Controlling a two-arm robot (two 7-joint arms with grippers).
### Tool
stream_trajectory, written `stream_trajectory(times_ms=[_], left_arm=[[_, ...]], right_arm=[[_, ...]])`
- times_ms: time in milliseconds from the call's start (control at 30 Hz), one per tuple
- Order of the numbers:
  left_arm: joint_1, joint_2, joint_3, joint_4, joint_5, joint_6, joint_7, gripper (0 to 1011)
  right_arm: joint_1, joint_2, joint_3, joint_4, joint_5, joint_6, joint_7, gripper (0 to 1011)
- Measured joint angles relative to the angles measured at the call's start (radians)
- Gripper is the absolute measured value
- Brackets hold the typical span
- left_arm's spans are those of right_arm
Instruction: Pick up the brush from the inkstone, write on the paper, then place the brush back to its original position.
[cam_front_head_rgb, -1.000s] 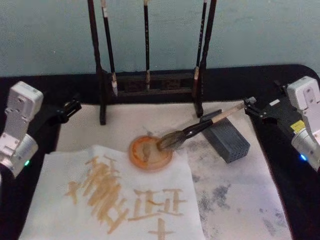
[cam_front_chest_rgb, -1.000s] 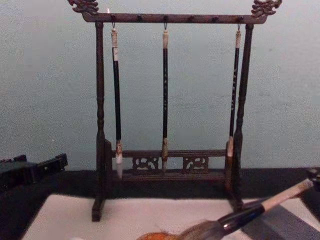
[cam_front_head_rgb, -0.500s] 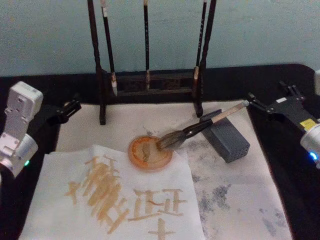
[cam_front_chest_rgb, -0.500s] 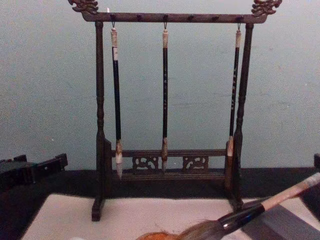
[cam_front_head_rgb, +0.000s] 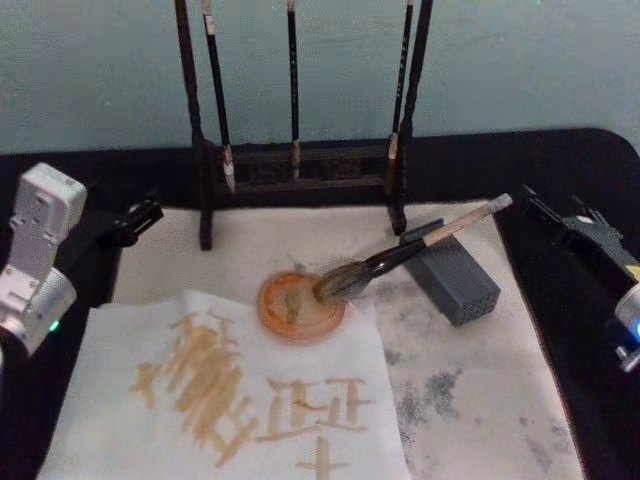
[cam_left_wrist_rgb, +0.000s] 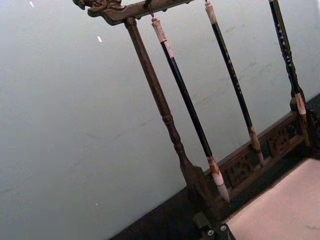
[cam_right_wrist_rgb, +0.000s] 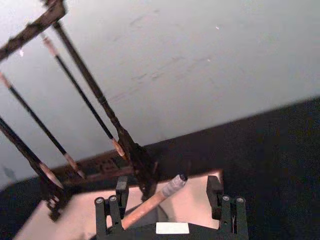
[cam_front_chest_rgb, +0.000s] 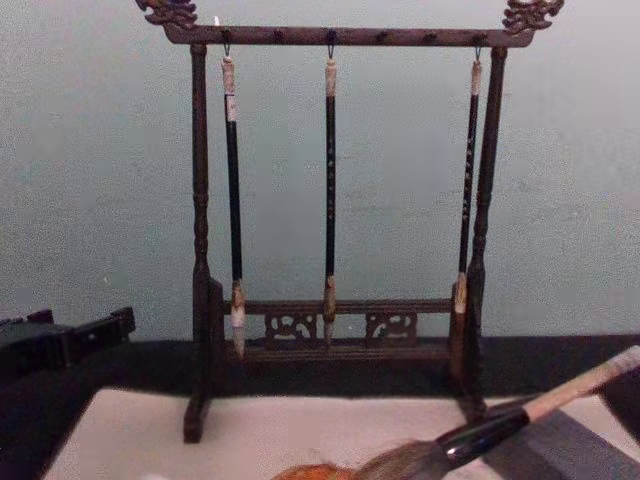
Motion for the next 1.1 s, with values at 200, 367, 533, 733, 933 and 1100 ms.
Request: stream_trajectory(times_ms=[200,367,533,733,933,1100], left_arm=[[0.0,0.0,0.0,0.0,0.0,0.0,0.0,1000],[0.0,0.0,0.0,0.0,0.0,0.0,0.0,1002],[0.0,0.0,0.0,0.0,0.0,0.0,0.0,1002],[0.0,0.0,0.0,0.0,0.0,0.0,0.0,1002],[0.0,0.0,0.0,0.0,0.0,0.0,0.0,1002],[0.0,0.0,0.0,0.0,0.0,0.0,0.0,1002]], right_arm=[[-0.011,-0.055,0.034,0.033,0.158,0.043,0.025,1008],[-0.002,-0.096,0.044,0.074,0.273,0.082,0.039,1008],[0.022,-0.133,0.044,0.121,0.363,0.107,0.056,1008],[0.052,-0.157,0.035,0.169,0.419,0.12,0.07,1008],[0.09,-0.17,0.022,0.213,0.455,0.124,0.082,1008],[0.127,-0.178,0.011,0.252,0.471,0.113,0.087,1008]])
